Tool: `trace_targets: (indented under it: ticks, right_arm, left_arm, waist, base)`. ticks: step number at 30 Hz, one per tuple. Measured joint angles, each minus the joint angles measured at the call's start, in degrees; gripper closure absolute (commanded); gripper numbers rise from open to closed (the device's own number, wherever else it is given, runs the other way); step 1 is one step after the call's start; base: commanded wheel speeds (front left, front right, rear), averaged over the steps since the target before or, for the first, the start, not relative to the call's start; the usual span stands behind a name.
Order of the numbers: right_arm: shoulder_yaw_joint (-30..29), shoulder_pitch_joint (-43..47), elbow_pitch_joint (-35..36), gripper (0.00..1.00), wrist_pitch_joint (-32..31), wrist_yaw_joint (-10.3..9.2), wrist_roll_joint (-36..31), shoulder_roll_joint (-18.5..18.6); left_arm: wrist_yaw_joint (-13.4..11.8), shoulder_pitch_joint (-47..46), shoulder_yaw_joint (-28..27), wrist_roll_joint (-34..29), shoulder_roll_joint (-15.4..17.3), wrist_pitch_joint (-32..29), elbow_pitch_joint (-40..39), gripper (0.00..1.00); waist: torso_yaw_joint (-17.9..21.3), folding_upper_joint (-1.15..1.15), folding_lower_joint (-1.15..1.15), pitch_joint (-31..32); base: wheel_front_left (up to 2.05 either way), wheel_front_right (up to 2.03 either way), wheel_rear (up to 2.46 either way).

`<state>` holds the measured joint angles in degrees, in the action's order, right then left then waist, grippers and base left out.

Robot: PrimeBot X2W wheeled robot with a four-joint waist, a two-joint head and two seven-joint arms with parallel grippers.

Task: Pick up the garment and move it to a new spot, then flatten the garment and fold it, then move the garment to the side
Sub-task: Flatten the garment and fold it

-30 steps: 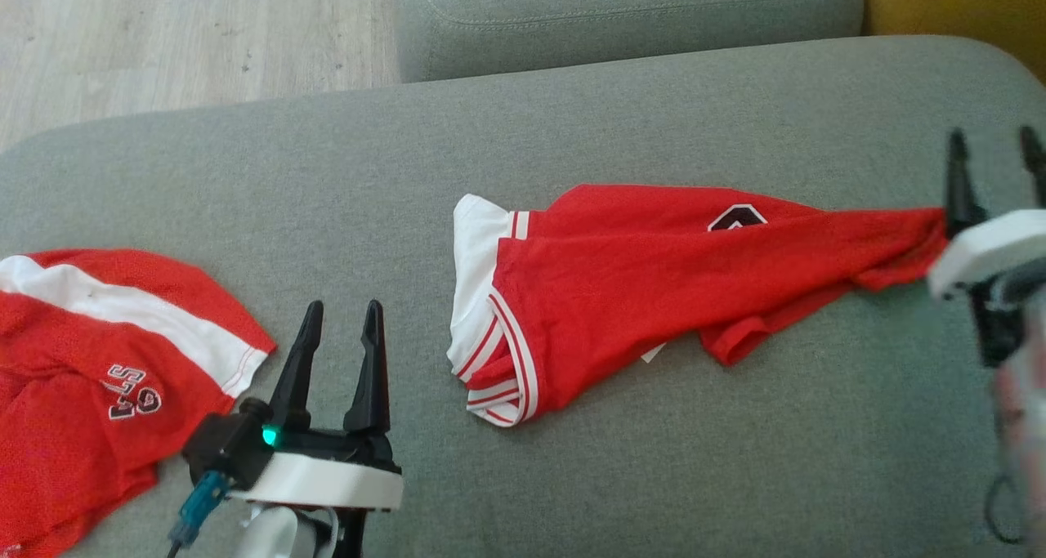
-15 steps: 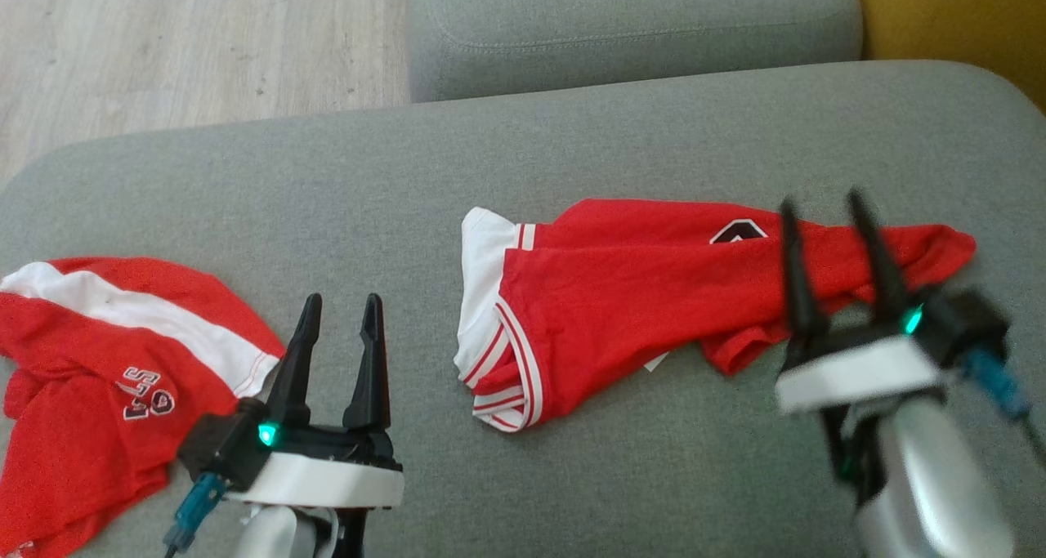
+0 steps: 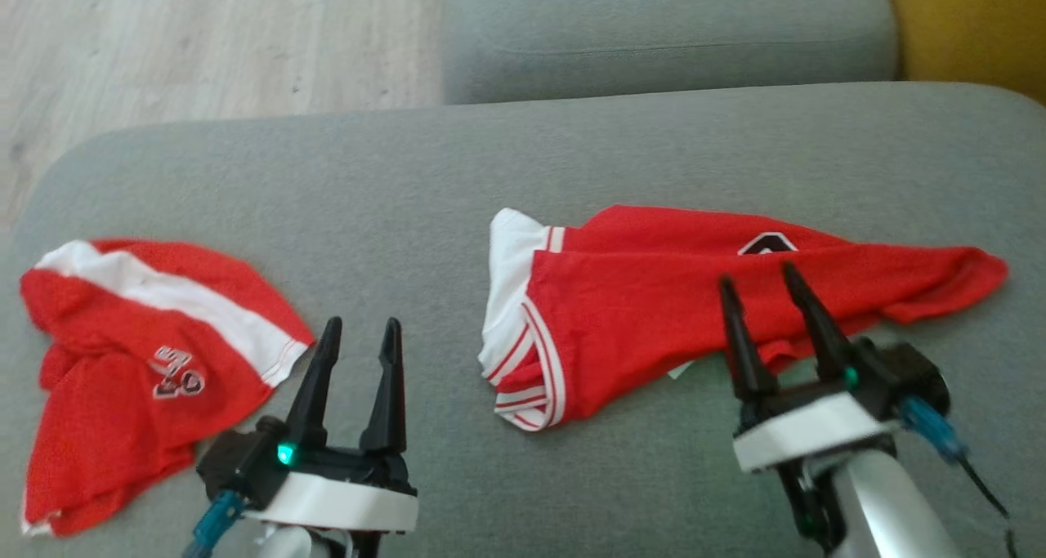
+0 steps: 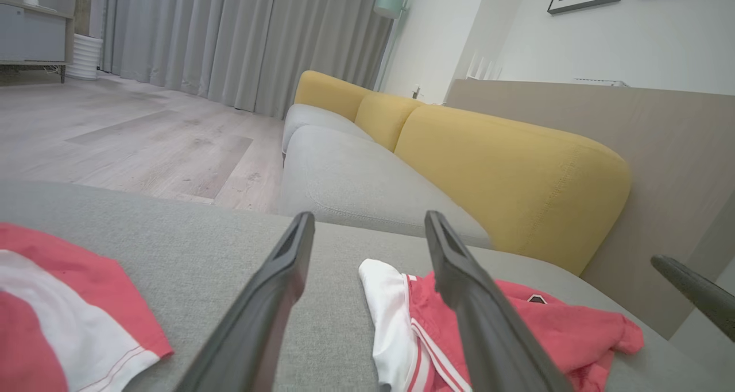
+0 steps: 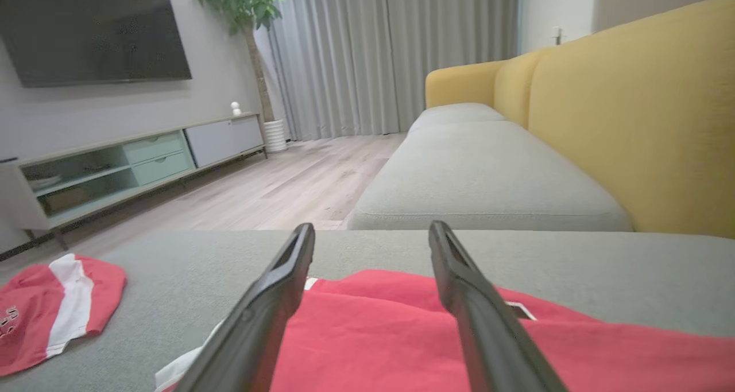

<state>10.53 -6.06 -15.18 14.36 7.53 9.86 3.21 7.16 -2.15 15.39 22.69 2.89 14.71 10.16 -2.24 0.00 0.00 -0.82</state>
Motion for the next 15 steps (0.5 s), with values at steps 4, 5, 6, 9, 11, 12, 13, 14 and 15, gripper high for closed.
trace_targets:
  ticks: [4, 5, 6, 9, 11, 12, 13, 14, 15]
  right_arm:
    - [2.8, -6.0, -3.0, 0.00, -2.5, 0.00, -0.5, 1.0]
    - [2.8, -6.0, -3.0, 0.00, -2.5, 0.00, -0.5, 1.0]
    - [3.6, -8.1, -3.9, 0.00, -3.6, 0.00, -0.4, 1.8]
    - [6.0, -14.5, -7.2, 0.00, -8.2, 0.00, 1.3, 4.0]
    - [8.0, -19.1, -10.1, 0.00, -11.9, 0.00, 2.9, 5.6]
    - [9.3, -21.5, -11.7, 0.00, -13.7, 0.00, 3.4, 6.7]
    - [10.8, -24.0, -13.4, 0.00, -15.5, 0.00, 4.0, 7.8]
    - [12.4, -26.2, -14.9, 0.00, -17.4, 0.00, 5.3, 8.8]
    - [14.4, -28.4, -16.3, 0.00, -19.1, 0.00, 6.6, 10.0]
  left_arm:
    - [0.0, -0.3, 1.3, 0.0, 0.0, 0.0, 0.1, 0.00]
    - [0.0, -0.3, 1.3, 0.0, 0.0, 0.0, 0.1, 0.00]
    - [0.0, -0.5, 1.4, 0.1, 0.0, 0.0, 0.3, 0.00]
    - [0.0, -1.7, 2.0, 1.0, 0.0, 0.0, 0.3, 0.00]
    - [0.0, -2.9, 3.0, 1.2, 0.0, 0.0, 0.4, 0.00]
    - [0.0, -3.5, 3.6, 1.4, 0.0, 0.0, 0.4, 0.00]
    - [0.0, -4.1, 4.2, 1.7, 0.0, 0.0, 0.3, 0.00]
    - [0.0, -4.7, 4.8, 2.0, 0.0, 0.0, 0.3, 0.00]
    - [0.0, -5.2, 5.2, 2.4, 0.0, 0.0, 0.3, 0.00]
  waist:
    - [-2.4, 0.00, 0.00, -1.0]
    - [-2.4, 0.00, 0.00, -1.0]
    - [-3.2, 0.00, 0.00, -1.3]
    - [-5.5, 0.00, 0.00, -2.6]
    - [-7.1, 0.00, 0.01, -3.6]
    - [-8.0, 0.00, 0.01, -4.2]
    - [-8.9, 0.00, 0.01, -4.8]
    - [-9.8, 0.00, 0.01, -5.4]
    - [-10.8, 0.00, 0.01, -6.0]
  base:
    - [0.00, 0.00, 0.00]
    - [0.00, 0.00, 0.00]
    - [0.00, 0.00, 0.00]
    - [0.00, 0.00, 0.00]
    - [0.00, 0.00, 0.00]
    - [0.00, 0.00, 0.00]
    - [0.00, 0.00, 0.00]
    - [0.00, 0.00, 0.00]
    - [0.00, 0.00, 0.00]
